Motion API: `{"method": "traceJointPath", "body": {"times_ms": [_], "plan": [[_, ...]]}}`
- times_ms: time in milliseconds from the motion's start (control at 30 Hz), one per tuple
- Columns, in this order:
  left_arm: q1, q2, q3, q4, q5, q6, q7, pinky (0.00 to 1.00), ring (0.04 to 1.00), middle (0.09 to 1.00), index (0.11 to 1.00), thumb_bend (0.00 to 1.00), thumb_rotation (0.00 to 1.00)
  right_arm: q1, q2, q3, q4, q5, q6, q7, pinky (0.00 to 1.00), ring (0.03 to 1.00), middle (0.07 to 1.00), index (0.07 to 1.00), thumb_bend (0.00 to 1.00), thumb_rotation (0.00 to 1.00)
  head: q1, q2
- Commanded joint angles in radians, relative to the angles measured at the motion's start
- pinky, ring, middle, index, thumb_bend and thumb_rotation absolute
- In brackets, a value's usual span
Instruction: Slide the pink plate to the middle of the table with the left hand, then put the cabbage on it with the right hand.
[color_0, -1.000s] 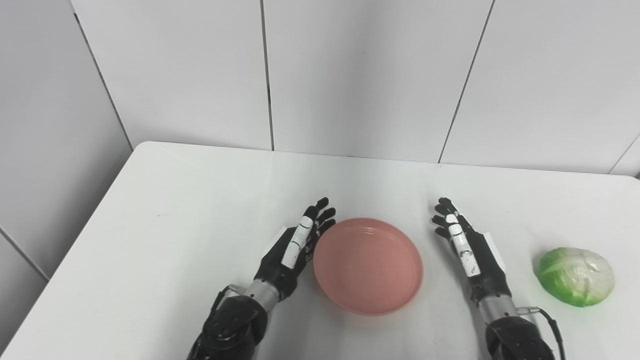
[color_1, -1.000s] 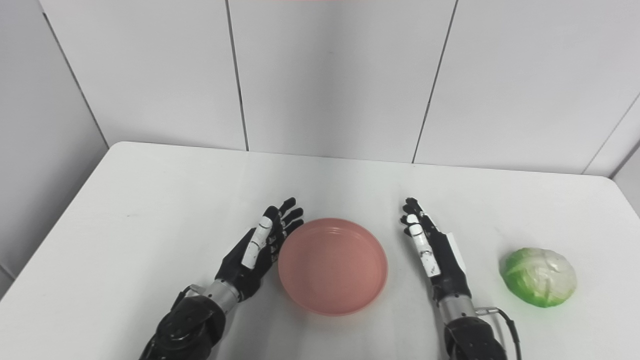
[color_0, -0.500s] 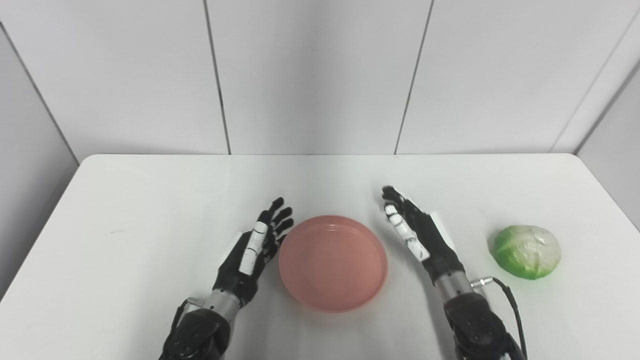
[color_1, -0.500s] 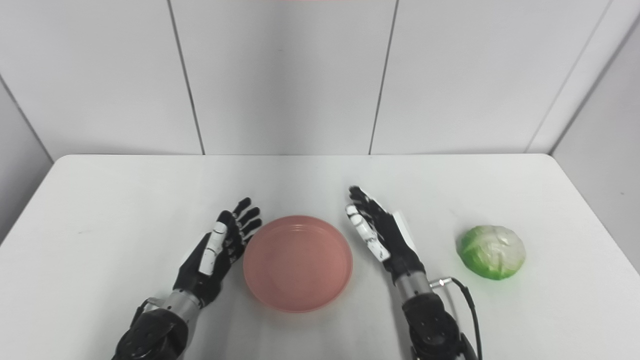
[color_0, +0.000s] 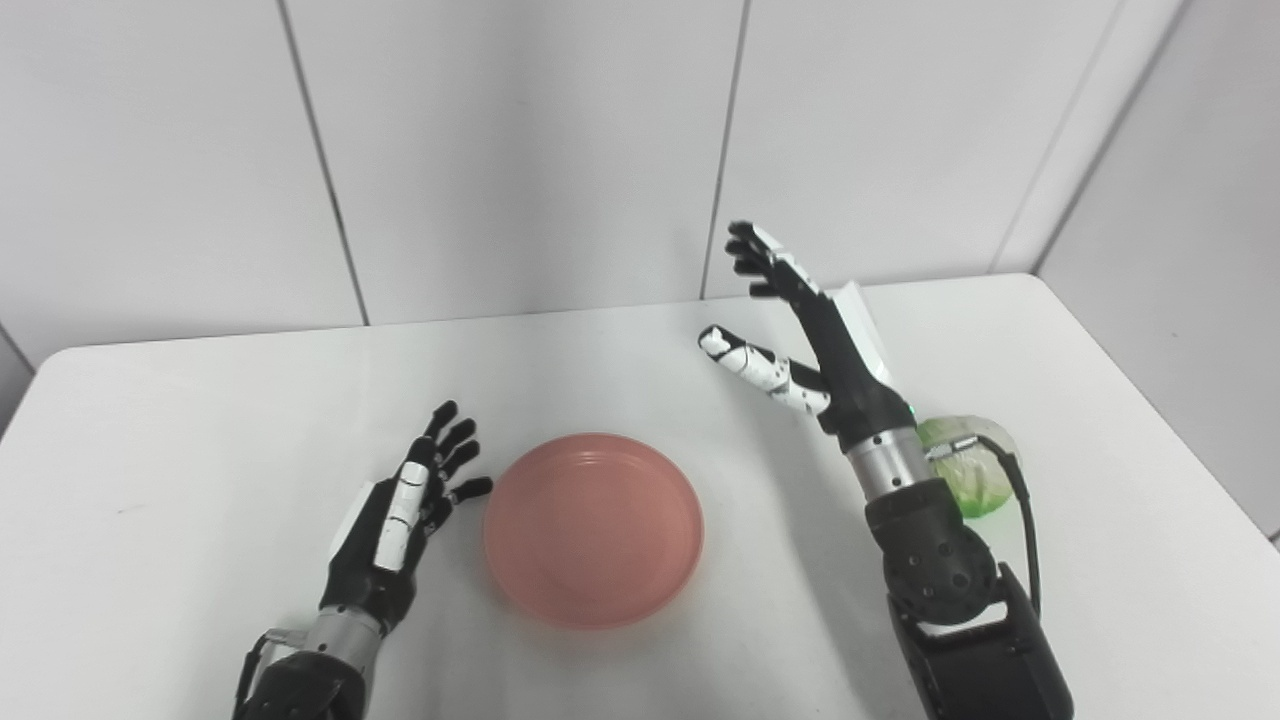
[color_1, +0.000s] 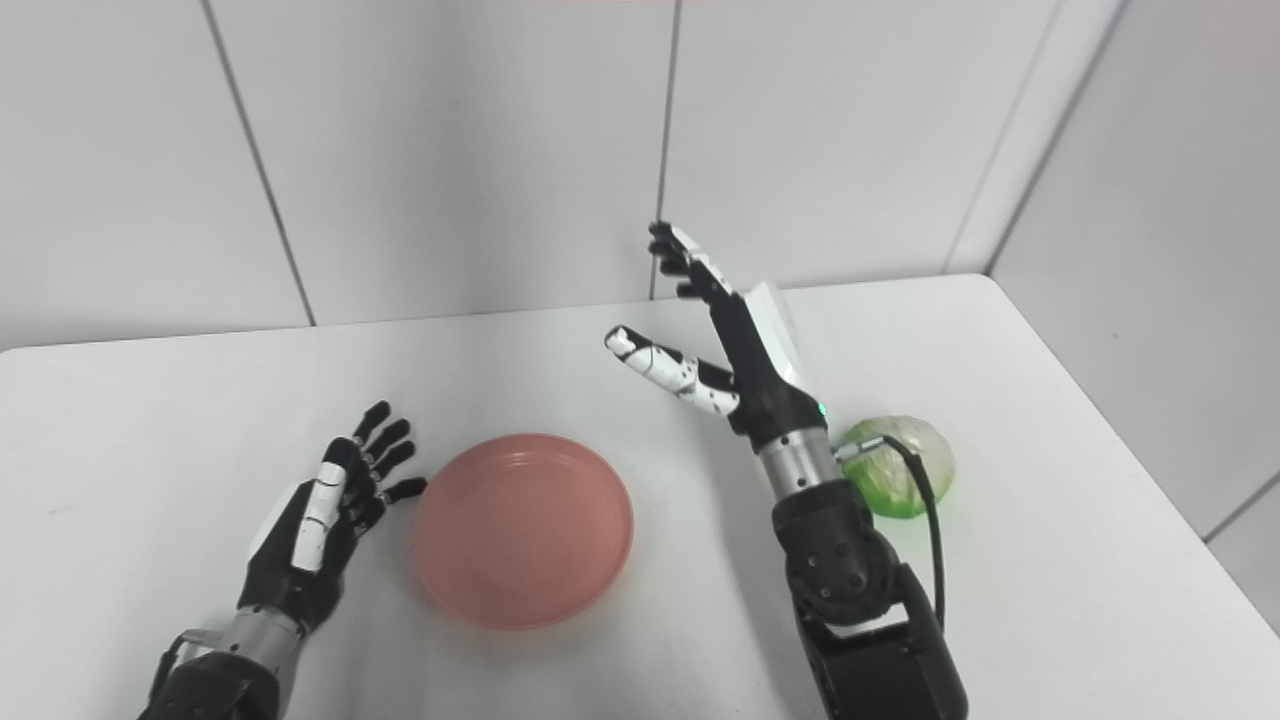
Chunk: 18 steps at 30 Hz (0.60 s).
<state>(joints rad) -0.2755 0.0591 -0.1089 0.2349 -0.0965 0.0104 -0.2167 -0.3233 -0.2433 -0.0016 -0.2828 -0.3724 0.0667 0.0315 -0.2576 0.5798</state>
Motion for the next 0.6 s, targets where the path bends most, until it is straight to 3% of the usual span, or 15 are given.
{"method": "traceJointPath", "body": {"times_ms": [0, 267, 400, 567], "plan": [[-0.002, 0.028, 0.017, 0.044, 0.0, 0.001, -0.011, 0.96, 0.948, 0.955, 0.954, 0.75, 1.0, -0.055, -0.045, -0.027, -0.069, -0.032, 0.028, 0.007, 0.76, 0.821, 0.852, 0.882, 0.9, 0.81, -0.023, 0.001], [-0.009, 0.048, 0.031, 0.077, -0.021, -0.015, -0.048, 0.96, 0.944, 0.952, 0.956, 0.77, 0.98, -0.051, -0.149, -0.113, -0.166, -0.021, 0.101, 0.062, 0.8, 0.868, 0.881, 0.906, 1.0, 0.75, -0.066, 0.001], [-0.014, 0.064, 0.035, 0.102, -0.022, -0.034, -0.065, 0.94, 0.94, 0.953, 0.959, 0.79, 0.99, -0.01, -0.248, -0.182, -0.161, -0.038, 0.098, 0.083, 0.85, 0.907, 0.916, 0.932, 1.0, 0.72, -0.095, -0.003], [-0.014, 0.078, 0.046, 0.113, -0.039, -0.042, -0.081, 0.94, 0.936, 0.948, 0.955, 0.8, 0.97, 0.061, -0.334, -0.268, -0.159, -0.052, 0.164, 0.103, 0.89, 0.953, 0.953, 0.962, 1.0, 0.67, -0.113, -0.004]]}}
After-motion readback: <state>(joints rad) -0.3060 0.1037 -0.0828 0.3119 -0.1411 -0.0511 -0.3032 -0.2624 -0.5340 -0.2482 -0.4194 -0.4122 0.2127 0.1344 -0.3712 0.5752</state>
